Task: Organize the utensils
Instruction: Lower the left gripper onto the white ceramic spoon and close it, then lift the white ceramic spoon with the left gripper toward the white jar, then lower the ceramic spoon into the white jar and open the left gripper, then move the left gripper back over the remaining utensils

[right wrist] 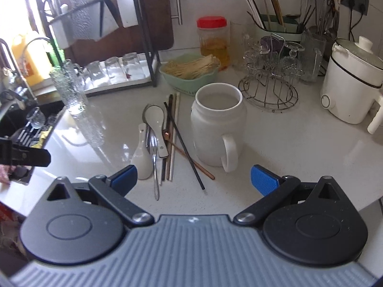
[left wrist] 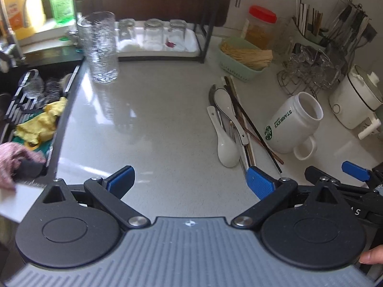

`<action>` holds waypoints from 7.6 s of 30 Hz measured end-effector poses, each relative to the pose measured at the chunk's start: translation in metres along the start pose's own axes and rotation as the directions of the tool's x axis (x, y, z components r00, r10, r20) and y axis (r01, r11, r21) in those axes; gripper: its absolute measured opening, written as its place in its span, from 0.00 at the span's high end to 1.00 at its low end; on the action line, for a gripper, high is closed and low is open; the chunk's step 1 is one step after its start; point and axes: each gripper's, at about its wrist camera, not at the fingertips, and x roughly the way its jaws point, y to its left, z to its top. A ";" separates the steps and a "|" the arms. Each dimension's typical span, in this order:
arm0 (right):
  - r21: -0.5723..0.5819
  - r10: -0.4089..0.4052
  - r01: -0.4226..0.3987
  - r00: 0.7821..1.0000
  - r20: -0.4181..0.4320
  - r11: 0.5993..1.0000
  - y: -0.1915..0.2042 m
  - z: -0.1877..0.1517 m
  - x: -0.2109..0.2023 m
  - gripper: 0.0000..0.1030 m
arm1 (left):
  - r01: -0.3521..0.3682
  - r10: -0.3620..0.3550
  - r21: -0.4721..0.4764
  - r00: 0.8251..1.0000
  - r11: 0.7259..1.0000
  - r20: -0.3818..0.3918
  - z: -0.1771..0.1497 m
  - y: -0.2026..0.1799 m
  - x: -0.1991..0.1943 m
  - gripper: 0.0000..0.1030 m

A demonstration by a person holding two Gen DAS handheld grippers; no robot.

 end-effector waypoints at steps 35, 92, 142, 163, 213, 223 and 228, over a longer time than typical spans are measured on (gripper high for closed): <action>-0.187 0.030 -0.033 0.999 -0.017 0.982 -0.029 0.033 0.097 0.09 | 0.111 -0.112 -0.035 0.994 0.993 -0.020 0.091 -0.042 0.155 0.04; -0.220 -0.004 -0.010 0.998 -0.066 0.975 -0.022 0.040 0.107 0.18 | 0.095 -0.109 0.124 0.987 0.988 0.114 0.106 -0.084 0.153 0.53; -0.172 0.066 -0.077 0.996 -0.067 0.982 -0.021 0.042 0.109 0.21 | 0.222 -0.302 0.236 0.866 0.946 0.397 0.159 -0.106 -0.006 0.53; -0.158 0.097 -0.103 0.994 -0.044 0.982 -0.025 0.039 0.107 0.21 | 0.310 -0.328 0.356 0.945 0.882 -0.010 0.142 -0.153 0.089 0.53; -0.135 0.075 -0.076 0.997 -0.008 0.988 -0.017 0.042 0.112 0.21 | 0.353 -0.348 0.262 0.935 0.898 -0.067 0.160 -0.123 0.072 0.41; -0.128 0.072 -0.075 0.997 -0.022 0.989 -0.016 0.044 0.113 0.21 | 0.288 -0.295 0.126 0.954 0.949 0.046 0.139 -0.073 0.060 0.40; -0.130 0.082 -0.083 0.997 -0.017 0.988 -0.018 0.043 0.113 0.21 | 0.257 -0.262 0.070 0.963 0.964 0.067 0.126 -0.059 0.063 0.40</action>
